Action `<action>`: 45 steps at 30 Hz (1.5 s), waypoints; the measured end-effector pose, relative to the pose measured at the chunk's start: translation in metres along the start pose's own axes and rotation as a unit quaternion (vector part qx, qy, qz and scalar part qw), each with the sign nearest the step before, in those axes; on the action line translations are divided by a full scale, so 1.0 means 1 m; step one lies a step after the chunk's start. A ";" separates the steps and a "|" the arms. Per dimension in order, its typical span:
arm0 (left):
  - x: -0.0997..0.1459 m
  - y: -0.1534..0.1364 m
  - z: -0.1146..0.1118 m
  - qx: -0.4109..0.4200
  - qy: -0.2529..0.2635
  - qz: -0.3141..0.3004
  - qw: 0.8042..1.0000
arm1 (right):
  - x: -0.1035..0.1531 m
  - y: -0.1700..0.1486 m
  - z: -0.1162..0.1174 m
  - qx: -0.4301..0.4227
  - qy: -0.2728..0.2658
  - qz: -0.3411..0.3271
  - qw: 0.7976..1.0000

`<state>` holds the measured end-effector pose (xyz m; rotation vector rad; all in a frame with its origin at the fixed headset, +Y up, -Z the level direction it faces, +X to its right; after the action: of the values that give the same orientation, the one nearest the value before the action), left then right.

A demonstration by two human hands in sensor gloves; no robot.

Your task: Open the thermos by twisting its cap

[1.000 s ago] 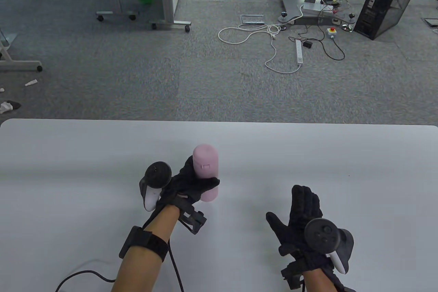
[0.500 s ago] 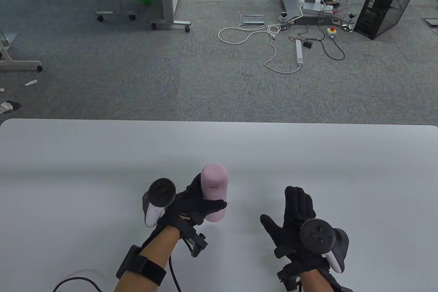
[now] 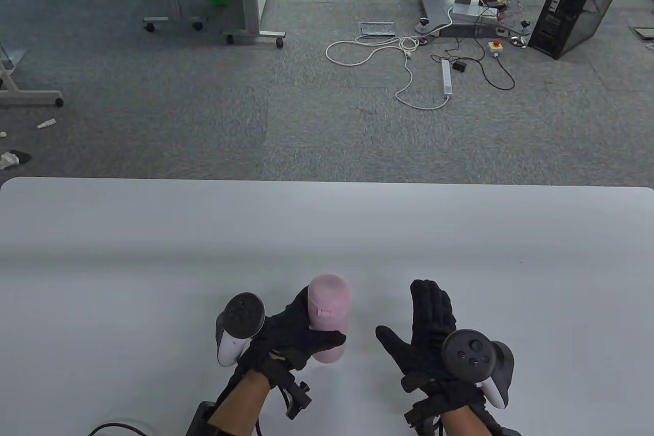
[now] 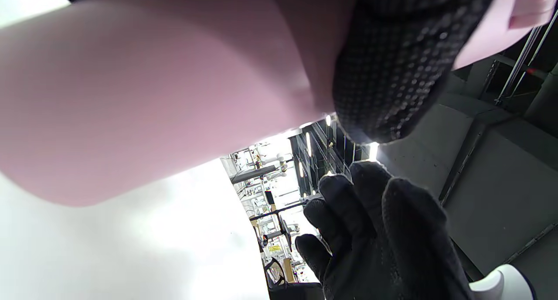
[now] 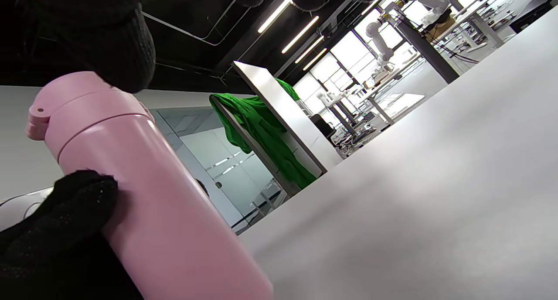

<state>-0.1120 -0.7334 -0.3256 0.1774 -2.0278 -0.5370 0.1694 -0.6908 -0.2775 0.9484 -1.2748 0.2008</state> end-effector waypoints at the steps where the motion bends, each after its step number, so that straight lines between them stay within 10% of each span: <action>1: 0.001 0.000 -0.002 -0.003 -0.002 0.000 1.000 | 0.000 0.001 0.000 -0.001 -0.001 -0.003 1.000; 18: 0.007 0.012 -0.029 0.012 -0.069 -0.032 0.997 | -0.002 0.025 -0.006 -0.154 -0.041 -0.120 0.980; 45: -0.011 0.021 -0.023 0.022 -0.106 -0.074 0.991 | -0.023 0.054 0.013 -0.132 -0.012 -0.145 0.981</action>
<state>-0.0848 -0.7176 -0.3154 0.3099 -2.2472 -0.6255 0.1193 -0.6579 -0.2712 0.8954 -1.1367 -0.2043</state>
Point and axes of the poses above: the tracker on the back of each hand, its own y axis roughly to the thumb side, its own x axis roughly from the fingertips to the wrist, z = x × y, the point moved 2 cm from there along -x, roughly from the wrist to the fingertips, and after that the axes turned 14 degrees about -z, right-handed, at the moved point
